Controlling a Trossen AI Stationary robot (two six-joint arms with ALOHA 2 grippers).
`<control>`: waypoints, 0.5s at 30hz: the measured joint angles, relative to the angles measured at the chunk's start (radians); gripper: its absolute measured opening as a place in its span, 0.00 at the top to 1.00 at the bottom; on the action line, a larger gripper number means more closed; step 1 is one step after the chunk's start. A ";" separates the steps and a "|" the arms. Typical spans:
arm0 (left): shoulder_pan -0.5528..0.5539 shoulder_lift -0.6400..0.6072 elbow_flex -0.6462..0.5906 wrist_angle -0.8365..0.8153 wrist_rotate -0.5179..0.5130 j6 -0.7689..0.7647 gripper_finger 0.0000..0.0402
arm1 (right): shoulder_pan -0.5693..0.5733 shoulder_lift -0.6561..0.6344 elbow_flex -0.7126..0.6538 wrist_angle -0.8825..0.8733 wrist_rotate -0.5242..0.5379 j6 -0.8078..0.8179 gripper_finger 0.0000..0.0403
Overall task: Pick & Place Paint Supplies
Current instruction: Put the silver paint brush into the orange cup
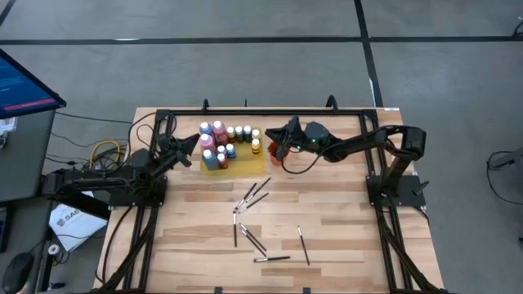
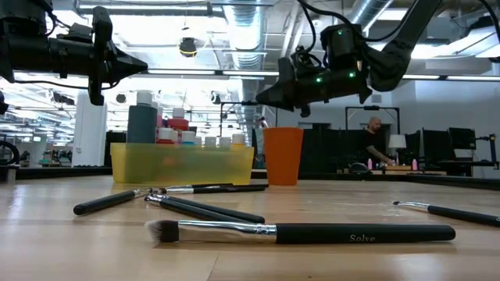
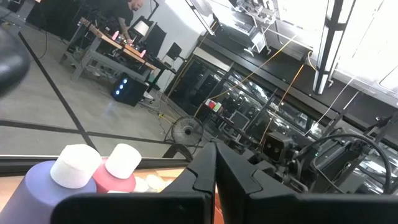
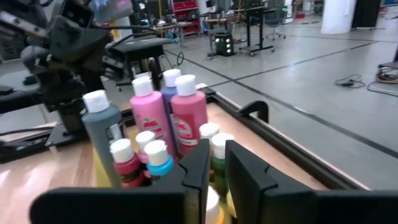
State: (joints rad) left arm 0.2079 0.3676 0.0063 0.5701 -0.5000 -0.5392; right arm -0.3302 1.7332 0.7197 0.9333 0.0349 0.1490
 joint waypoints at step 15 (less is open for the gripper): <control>0.000 0.000 0.000 0.000 0.000 0.000 1.00 | 0.152 -0.399 0.147 -0.998 -0.036 0.085 0.87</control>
State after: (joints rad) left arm 0.2077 0.3676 0.0063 0.5701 -0.4999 -0.5392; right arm -0.1778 1.3346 0.8669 -0.0646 -0.0010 0.2344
